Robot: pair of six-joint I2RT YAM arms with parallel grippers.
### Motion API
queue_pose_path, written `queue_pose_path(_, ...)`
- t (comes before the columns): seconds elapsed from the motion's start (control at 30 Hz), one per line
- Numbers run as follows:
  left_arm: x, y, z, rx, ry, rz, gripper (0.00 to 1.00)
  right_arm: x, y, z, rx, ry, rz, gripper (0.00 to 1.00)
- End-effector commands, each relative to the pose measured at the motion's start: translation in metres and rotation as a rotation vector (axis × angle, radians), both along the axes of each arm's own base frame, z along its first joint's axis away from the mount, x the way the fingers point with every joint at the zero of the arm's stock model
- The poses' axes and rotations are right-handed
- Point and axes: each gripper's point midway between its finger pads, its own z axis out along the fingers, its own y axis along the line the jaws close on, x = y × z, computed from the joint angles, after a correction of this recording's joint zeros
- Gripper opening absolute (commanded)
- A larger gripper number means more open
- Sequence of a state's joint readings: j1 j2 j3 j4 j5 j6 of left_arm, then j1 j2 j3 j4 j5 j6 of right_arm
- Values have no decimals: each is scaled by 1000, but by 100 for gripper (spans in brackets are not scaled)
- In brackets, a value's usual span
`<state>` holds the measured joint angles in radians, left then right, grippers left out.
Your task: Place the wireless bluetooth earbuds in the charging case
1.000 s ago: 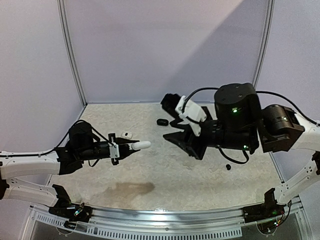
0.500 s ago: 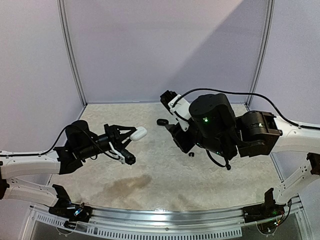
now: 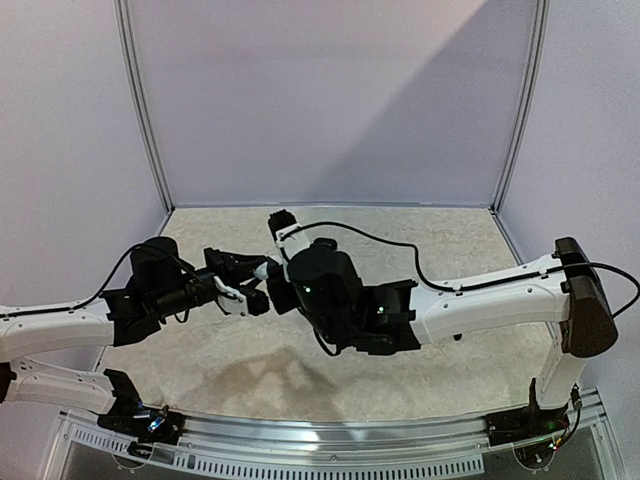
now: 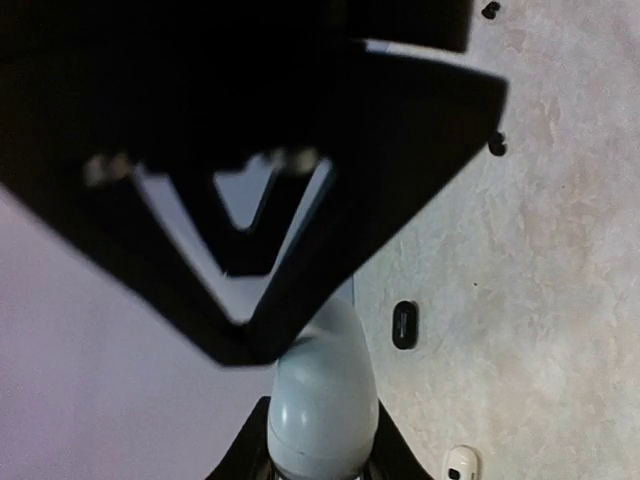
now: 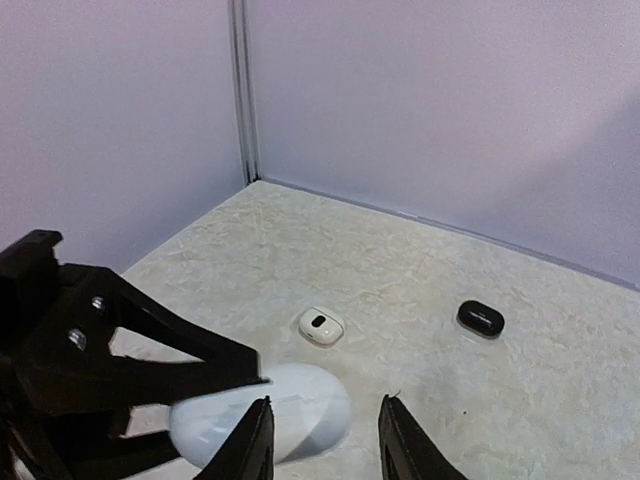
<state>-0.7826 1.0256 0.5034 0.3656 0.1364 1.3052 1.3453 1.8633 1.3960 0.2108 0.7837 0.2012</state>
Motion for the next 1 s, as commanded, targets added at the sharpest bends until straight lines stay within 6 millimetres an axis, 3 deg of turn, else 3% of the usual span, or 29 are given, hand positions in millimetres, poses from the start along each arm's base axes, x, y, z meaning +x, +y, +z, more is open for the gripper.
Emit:
queue_pose_path(0.0,-7,0,36,-164,93,8,0,2,-40,-41,88,120,-132,36)
queue_pose_path(0.17,-12,1,7,-222,416,53,0,3,-92,-19,9,111,-230,39)
queue_pose_path(0.3,-28,-4,-26,-263,815,91,0,21,-151,-11,-63,224,-333,43)
queue_pose_path(0.33,-34,-4,-42,-252,946,124,0,29,-166,-21,-68,307,-349,44)
queue_pose_path(0.4,-37,-8,-53,-276,1143,182,0,43,-195,-43,-48,483,-380,47)
queue_pose_path(0.53,-30,-21,-57,-339,1477,290,0,63,-237,-62,-62,640,-425,51)
queue_pose_path(0.63,-5,-22,-69,-392,1726,466,0,83,-252,-59,-100,654,-414,53)
queue_pose_path(0.73,35,-7,-81,-434,1822,660,0,105,-262,-57,-105,684,-382,58)
queue_pose_path(0.87,99,33,-89,-709,2004,874,0,127,-249,-59,-165,701,-238,73)
queue_pose_path(0.97,135,70,-90,-888,2014,974,0,149,-223,-59,-253,680,-130,77)
